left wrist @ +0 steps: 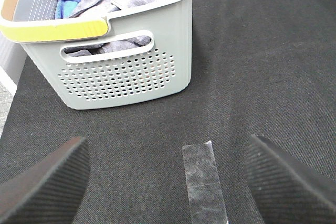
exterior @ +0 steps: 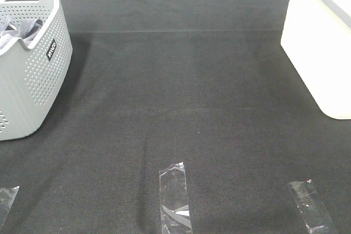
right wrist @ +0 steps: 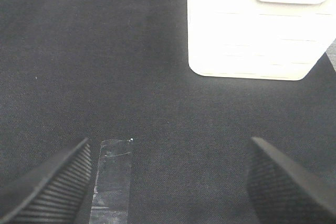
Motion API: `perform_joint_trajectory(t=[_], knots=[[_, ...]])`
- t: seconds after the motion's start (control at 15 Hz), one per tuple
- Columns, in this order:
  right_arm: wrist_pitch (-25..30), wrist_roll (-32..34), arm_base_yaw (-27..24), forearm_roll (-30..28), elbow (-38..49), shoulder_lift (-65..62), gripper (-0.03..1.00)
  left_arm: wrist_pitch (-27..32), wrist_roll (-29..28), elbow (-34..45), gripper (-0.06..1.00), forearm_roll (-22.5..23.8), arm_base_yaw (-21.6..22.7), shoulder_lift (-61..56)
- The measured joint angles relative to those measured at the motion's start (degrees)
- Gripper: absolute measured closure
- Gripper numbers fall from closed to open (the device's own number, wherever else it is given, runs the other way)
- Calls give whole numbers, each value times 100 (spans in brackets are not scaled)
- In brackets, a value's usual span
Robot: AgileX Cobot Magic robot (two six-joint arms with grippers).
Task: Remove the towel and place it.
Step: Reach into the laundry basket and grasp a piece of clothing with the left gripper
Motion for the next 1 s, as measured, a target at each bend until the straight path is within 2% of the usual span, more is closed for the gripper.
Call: perform_joint_trajectory(t=[0.6,1.0], knots=[[0,-6,0,-6,0,0,22,0,0,0,17,74,0,0],[0,-63,0,-235,0,0,22,0,0,0,17,126,0,0]])
